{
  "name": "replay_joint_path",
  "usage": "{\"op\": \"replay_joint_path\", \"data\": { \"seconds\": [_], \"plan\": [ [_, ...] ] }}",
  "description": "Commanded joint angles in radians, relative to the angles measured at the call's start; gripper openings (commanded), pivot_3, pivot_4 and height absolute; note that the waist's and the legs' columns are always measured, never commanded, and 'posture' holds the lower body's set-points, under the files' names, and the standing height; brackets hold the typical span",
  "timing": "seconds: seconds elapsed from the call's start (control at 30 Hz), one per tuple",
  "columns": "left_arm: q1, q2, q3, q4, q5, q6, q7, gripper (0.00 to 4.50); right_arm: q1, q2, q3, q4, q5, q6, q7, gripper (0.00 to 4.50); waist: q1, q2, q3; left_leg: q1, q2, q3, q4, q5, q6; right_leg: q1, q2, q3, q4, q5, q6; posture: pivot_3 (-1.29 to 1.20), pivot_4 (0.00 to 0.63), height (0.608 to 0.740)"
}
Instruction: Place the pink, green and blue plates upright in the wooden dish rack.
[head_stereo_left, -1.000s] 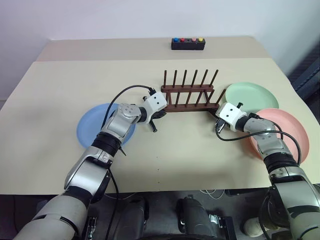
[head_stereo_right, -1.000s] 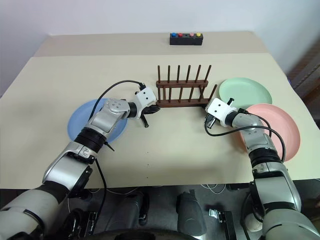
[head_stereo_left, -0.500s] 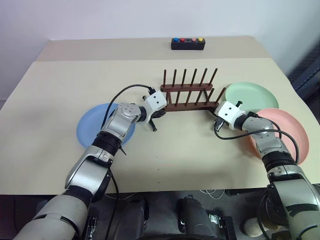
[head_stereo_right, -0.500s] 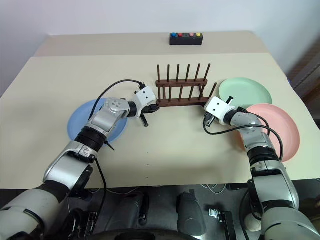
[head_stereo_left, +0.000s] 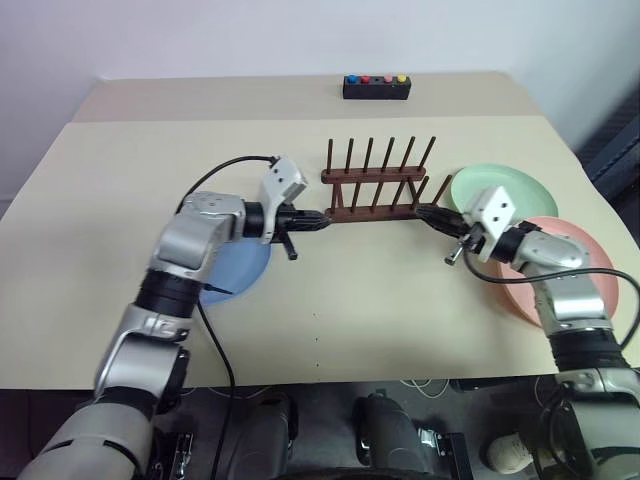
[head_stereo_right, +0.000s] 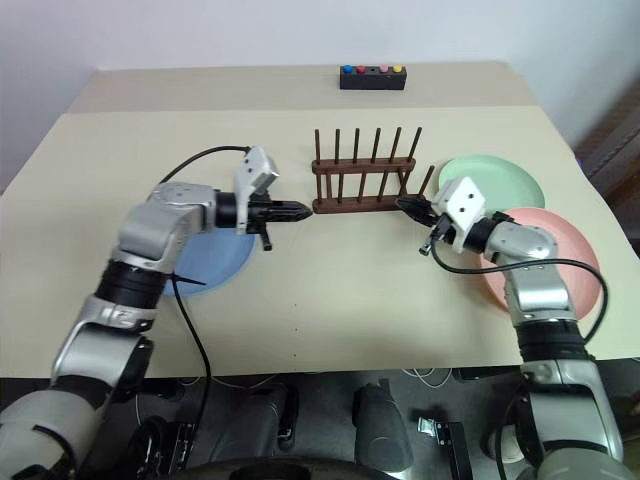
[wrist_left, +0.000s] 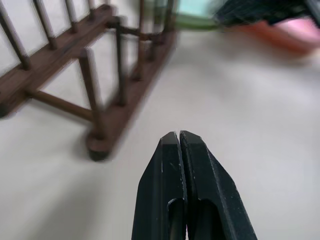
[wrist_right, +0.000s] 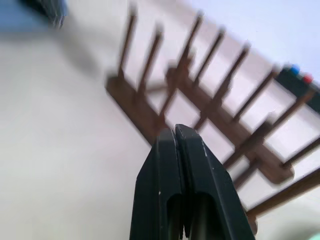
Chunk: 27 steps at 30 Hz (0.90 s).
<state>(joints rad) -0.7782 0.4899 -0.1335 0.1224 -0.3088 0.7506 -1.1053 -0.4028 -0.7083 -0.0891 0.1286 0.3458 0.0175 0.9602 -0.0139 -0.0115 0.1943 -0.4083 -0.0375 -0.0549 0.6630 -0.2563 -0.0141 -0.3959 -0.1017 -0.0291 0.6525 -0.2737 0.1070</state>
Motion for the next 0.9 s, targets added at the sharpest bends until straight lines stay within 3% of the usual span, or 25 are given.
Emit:
{"op": "replay_joint_path", "data": {
  "seconds": [0.03,0.13,0.27,0.3,0.47,0.57,0.9],
  "plan": [
    [-0.008,0.087,0.118,-0.042,-0.126,0.084,-0.07,0.84,0.043,-0.063,-0.108,-0.135,0.174,0.208,0.033,0.83,0.001,0.0,0.0,0.0,0.0,0.0,0.0,0.0,0.0,0.0,0.0,0.0,0.0,0.0,0.0,0.0,0.15,0.74],
    [-0.021,0.158,0.209,-0.032,-0.229,0.144,-0.126,2.23,0.089,-0.1,-0.195,-0.189,0.23,0.276,0.023,2.19,0.002,0.0,0.0,0.0,0.0,0.0,0.0,0.0,0.001,0.001,0.0,0.0,-0.001,0.0,0.0,0.0,0.15,0.74],
    [-0.031,0.197,0.237,-0.022,-0.289,0.163,-0.165,4.23,0.135,-0.142,-0.244,-0.24,0.258,0.366,0.013,4.19,0.004,0.0,0.0,0.0,0.0,0.0,0.0,0.0,0.001,0.001,0.0,0.0,-0.001,0.0,0.0,0.0,0.15,0.74],
    [-0.028,0.203,0.231,-0.026,-0.294,0.158,-0.175,4.5,0.149,-0.148,-0.249,-0.251,0.256,0.378,0.014,4.48,0.004,0.0,0.0,0.0,0.0,0.0,0.0,0.0,0.001,0.001,0.0,0.0,-0.001,0.0,0.0,0.0,0.15,0.74],
    [-0.041,0.193,0.245,-0.033,-0.313,0.054,-0.226,4.5,0.209,-0.177,-0.341,-0.283,0.296,0.447,0.005,4.48,0.004,0.0,0.0,0.0,0.0,0.0,0.0,-0.001,0.001,0.001,0.0,0.0,-0.001,0.0,0.0,0.0,0.15,0.74],
    [-0.069,0.183,0.268,-0.043,-0.367,0.052,-0.25,4.5,0.274,-0.201,-0.389,-0.272,0.256,0.462,-0.014,4.48,0.006,0.0,0.0,0.0,0.0,0.0,0.0,-0.001,0.001,0.001,0.0,0.0,-0.001,0.0,0.0,0.0,0.15,0.74],
    [0.001,0.122,0.218,-0.119,-0.326,-0.241,-0.289,4.5,0.57,-0.28,-0.457,-0.396,0.158,0.608,-0.069,4.48,0.002,0.0,0.0,0.0,0.0,0.001,0.0,-0.001,0.002,0.001,0.0,0.0,-0.002,0.0,0.0,0.0,0.15,0.74]
  ]
}}
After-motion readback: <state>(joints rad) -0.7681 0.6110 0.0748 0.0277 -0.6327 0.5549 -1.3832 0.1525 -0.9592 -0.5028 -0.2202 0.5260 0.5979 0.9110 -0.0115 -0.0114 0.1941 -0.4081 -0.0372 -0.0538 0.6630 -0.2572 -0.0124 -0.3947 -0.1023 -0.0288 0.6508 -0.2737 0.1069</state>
